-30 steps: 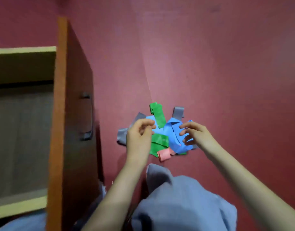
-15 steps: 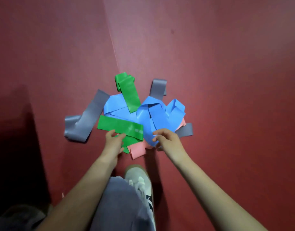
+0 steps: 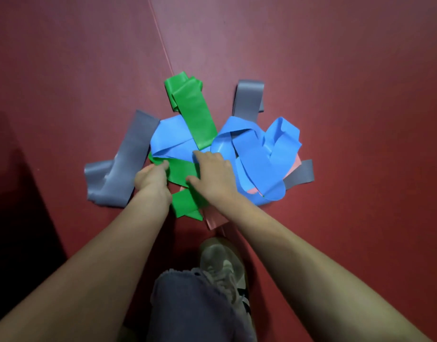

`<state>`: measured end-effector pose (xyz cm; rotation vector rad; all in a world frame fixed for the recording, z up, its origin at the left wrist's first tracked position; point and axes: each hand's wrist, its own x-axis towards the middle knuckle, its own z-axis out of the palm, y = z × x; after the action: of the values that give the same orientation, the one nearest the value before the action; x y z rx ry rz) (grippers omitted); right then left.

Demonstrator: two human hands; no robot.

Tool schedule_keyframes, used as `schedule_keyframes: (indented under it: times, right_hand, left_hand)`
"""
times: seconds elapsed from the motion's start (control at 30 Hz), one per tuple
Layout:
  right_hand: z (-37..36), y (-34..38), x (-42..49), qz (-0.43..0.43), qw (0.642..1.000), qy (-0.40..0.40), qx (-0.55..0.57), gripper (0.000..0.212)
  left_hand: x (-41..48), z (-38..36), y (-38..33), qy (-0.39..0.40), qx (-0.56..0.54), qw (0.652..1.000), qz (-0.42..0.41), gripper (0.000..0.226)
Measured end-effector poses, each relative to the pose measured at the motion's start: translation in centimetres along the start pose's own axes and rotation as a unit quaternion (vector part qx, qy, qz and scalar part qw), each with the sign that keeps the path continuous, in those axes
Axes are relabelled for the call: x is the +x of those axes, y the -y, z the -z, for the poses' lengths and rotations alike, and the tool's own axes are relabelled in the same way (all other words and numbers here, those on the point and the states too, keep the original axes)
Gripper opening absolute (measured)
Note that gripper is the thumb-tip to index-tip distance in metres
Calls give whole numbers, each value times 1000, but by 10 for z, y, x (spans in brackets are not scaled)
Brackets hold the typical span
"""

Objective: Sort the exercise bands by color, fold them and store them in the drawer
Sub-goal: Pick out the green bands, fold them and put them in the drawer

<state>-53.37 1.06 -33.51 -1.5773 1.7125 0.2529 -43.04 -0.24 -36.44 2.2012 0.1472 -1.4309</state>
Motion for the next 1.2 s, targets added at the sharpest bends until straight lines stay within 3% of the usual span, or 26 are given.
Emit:
schedule_keyframes:
  times: [0.03,0.13,0.2,0.27,0.33,0.4,0.5,0.63,0.67,0.73,0.8,0.87,0.93,1.0,1.1,1.13,1.2]
  right_hand:
    - [-1,1,2,-8,1000,-6,15,43]
    - [0,2,5,-34,990,-11,134,22]
    - [2,3,4,-50,969,14,242,14]
    - [3,3,2,-43,960,15,275,11]
    - [4,0,1,-21,969,11,245,14]
    - [4,-1,0,-6,986,38,164,32]
    - [1,-1,0,-31,994,86,67,40]
    - [-9,0,-10,-35,990,123,59,19]
    - [-12,-1,-13,-29,988,97,113,21]
    - [-13,-1,-20,-36,953,38,298,25]
    - [-10,-3,-27,-38,886,18,461,25]
    - [-9,-7,-32,-34,836,27,548,21]
    - [-9,-12,-35,-24,810,39,585,19]
    - [-8,-17,-39,-20,814,48,579,18]
    - [7,-22,-45,-28,812,79,578,14]
    - [15,-22,-44,-31,821,78,564,14]
    - [29,-23,-34,-19,873,18,487,20]
  left_hand:
    - [0,0,-2,-15,34,998,-59,5]
    - [-5,2,-7,-17,91,967,-238,26]
    - [-16,0,-12,23,17,978,-209,21]
    - [-23,-3,-10,72,-64,986,-134,15]
    - [-27,-4,-2,74,-48,988,-125,34]
    - [-26,-1,4,19,-21,990,-137,45]
    - [-24,6,14,-42,-26,992,-113,40]
    - [-39,17,37,42,49,997,-31,4]
    - [-43,20,42,58,68,996,-4,18]
    - [-44,23,52,85,83,993,23,33]
    - [-45,23,55,128,81,988,14,38]
    - [-49,20,50,202,-3,979,38,46]
    - [-53,17,39,282,-91,953,64,58]
    - [-56,13,31,298,-113,946,55,51]
    - [-56,7,24,256,-112,960,-19,30]
    - [-57,5,21,256,-106,960,-40,28]
    - [-60,2,16,265,-95,957,-66,27]
